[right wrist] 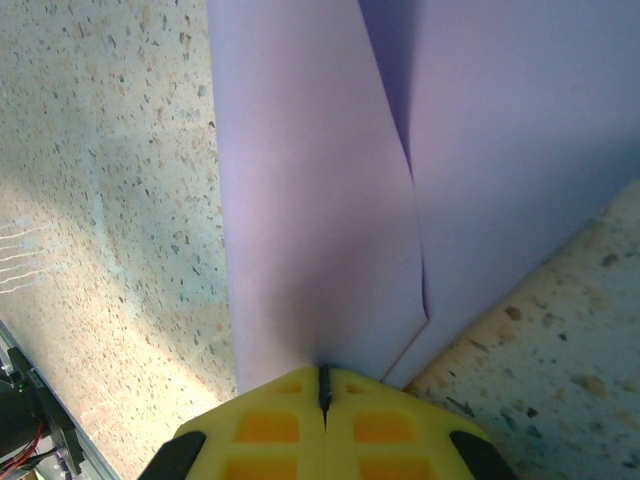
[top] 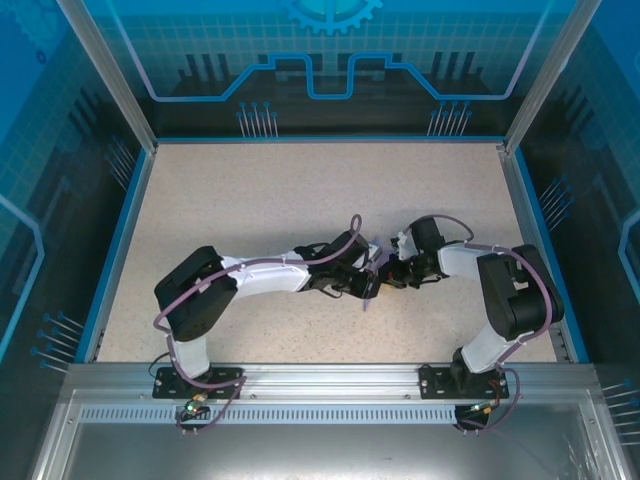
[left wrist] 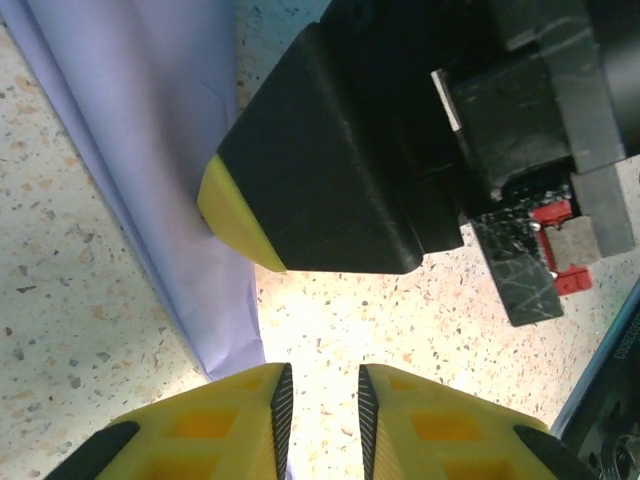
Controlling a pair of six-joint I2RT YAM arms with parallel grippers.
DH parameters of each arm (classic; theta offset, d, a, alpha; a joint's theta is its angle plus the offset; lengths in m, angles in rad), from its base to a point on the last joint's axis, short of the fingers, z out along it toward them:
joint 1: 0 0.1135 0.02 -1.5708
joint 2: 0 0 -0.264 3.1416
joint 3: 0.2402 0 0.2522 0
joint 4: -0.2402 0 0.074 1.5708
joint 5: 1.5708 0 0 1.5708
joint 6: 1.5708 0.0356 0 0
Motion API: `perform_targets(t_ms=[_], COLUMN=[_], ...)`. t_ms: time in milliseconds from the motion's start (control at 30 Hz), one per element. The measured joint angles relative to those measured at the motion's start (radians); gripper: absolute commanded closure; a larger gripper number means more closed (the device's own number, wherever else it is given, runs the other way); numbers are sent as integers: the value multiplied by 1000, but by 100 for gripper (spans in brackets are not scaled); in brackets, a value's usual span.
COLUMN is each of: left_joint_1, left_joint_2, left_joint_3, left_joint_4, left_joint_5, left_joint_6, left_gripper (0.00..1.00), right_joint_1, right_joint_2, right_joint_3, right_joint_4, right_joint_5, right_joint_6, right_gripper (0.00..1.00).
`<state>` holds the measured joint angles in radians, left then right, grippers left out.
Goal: Fold a paper plane with a square sheet of paper (pick it up from the middle)
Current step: Fold the wing for the fifth time at the center of the table.
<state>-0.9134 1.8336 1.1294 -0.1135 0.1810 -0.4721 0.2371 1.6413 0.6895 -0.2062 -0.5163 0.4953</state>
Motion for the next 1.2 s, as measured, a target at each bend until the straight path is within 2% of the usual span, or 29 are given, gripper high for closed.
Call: perform_targets(t_ms=[633, 1200], left_joint_1=[-19, -34], left_joint_2=[93, 113], left_joint_3=[2, 48], left_joint_4=[-25, -145], left_joint_5=[9, -34], left_joint_6=[-22, 62], left_gripper=[81, 86], right_joint_1=[0, 0], right_joint_2=[2, 4], right_joint_3=[0, 4], right_joint_4=[1, -4], right_joint_5=[-4, -3], right_joint_6=[-8, -19], right_gripper=[99, 99])
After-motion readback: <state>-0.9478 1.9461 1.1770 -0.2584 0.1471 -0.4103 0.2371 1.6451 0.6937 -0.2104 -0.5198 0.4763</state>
